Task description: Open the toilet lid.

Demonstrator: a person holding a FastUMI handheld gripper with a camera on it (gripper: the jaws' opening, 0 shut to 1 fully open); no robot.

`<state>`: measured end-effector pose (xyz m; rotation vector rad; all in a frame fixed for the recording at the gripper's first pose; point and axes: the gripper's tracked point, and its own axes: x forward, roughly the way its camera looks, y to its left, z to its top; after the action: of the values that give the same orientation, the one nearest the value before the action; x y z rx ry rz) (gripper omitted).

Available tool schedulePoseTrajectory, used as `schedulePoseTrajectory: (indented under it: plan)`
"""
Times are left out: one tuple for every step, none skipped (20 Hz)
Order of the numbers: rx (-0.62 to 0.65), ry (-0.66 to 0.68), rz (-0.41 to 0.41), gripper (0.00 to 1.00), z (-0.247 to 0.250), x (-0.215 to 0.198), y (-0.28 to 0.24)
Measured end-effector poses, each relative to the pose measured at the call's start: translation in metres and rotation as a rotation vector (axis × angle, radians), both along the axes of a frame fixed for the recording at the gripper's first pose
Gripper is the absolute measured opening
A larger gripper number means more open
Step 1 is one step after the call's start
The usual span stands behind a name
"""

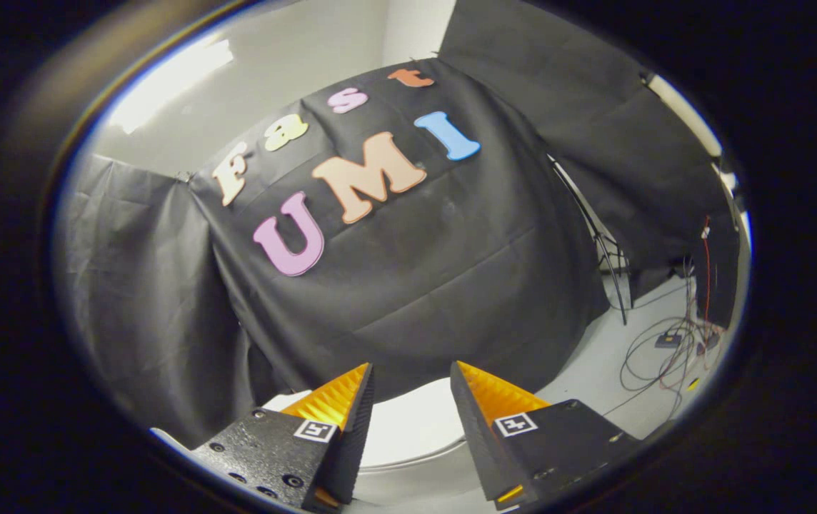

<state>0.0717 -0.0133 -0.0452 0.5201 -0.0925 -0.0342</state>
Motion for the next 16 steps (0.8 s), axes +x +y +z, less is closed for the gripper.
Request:
schedulePoseTrajectory:
  plan:
    - [0.032,-0.009,0.001,0.65,-0.003,0.006,0.001]
    - [0.065,-0.015,0.002,0.65,-0.008,0.011,0.001]
    - [0.094,-0.021,0.004,0.65,-0.013,0.017,0.002]
    - [0.124,-0.025,0.007,0.65,-0.022,0.021,0.002]
    - [0.156,-0.028,0.006,0.65,-0.029,0.025,0.002]
    - [0.19,-0.028,0.006,0.65,-0.037,0.029,0.002]
    - [0.227,-0.029,0.006,0.65,-0.044,0.033,0.002]
    - [0.262,-0.03,0.005,0.65,-0.052,0.04,0.002]
    - [0.298,-0.028,0.007,0.66,-0.06,0.046,0.002]
    - [0.334,-0.024,0.007,0.65,-0.07,0.052,0.002]
    - [0.368,-0.017,0.009,0.65,-0.08,0.058,0.001]
    - [0.404,-0.014,0.009,0.65,-0.09,0.064,0.0]
    - [0.441,-0.01,0.005,0.65,-0.101,0.071,-0.001]
    - [0.479,-0.005,-0.004,0.66,-0.114,0.075,-0.005]
    - [0.513,0.005,-0.012,0.66,-0.127,0.08,-0.007]
    - [0.546,0.016,-0.017,0.65,-0.142,0.085,-0.008]
